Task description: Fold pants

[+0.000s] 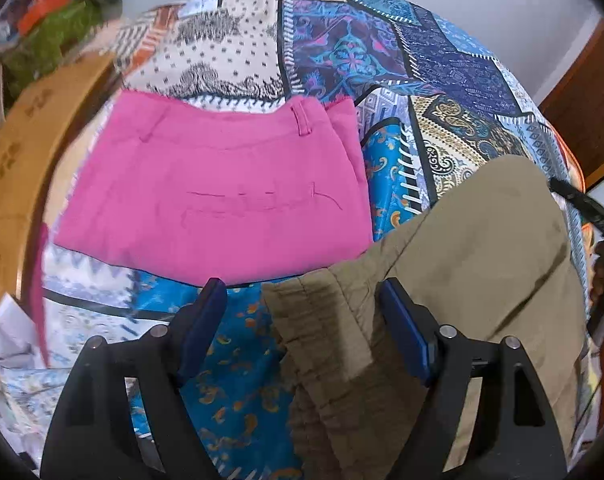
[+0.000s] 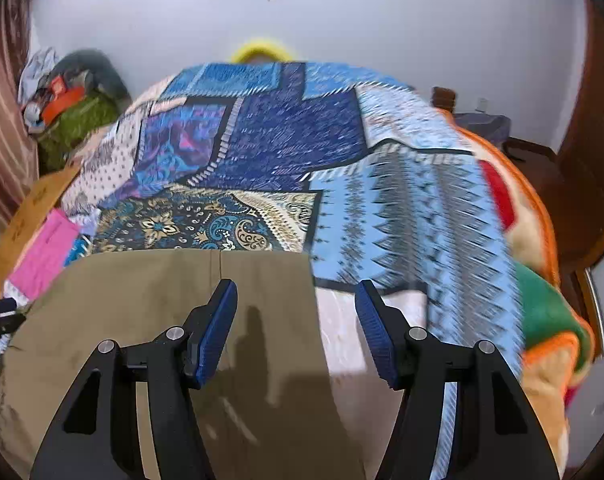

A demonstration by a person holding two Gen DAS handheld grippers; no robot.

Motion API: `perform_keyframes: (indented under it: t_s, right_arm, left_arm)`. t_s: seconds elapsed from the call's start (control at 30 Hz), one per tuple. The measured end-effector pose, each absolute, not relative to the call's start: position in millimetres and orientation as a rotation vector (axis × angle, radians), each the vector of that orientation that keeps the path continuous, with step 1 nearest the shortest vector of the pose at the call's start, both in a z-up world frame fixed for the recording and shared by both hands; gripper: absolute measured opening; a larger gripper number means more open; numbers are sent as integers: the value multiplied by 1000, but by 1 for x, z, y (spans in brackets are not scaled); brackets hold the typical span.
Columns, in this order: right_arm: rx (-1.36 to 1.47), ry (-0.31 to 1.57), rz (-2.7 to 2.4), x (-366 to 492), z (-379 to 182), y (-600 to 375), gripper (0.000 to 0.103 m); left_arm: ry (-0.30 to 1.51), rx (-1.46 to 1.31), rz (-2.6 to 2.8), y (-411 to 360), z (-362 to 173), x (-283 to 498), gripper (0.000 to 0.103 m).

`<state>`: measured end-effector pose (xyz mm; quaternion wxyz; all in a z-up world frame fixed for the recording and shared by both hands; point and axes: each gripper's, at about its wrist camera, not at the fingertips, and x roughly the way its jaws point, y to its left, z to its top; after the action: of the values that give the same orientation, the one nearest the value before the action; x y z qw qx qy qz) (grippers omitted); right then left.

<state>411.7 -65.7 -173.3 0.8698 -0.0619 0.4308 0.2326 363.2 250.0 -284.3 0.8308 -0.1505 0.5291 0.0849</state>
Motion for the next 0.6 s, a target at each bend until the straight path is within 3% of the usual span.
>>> perform_keyframes:
  t_s: [0.13, 0.23, 0.3, 0.33, 0.6]
  right_arm:
    - [-188, 939, 482, 429, -196, -54, 56]
    - [-116, 941, 503, 433, -201, -60, 41]
    - [-121, 935, 516, 430, -199, -58, 17]
    - [-134, 936, 521, 428, -199, -55, 14]
    - [-235, 888, 431, 417, -191, -45, 5]
  left_arm:
    - [1126, -333, 157, 250, -291, 365, 79]
    - [1124, -319, 155, 247, -294, 366, 77]
    - [1114, -335, 145, 246, -293, 364, 67]
    - [1106, -349, 132, 245, -291, 363, 58]
    - [1022, -141, 196, 223, -264, 353, 50]
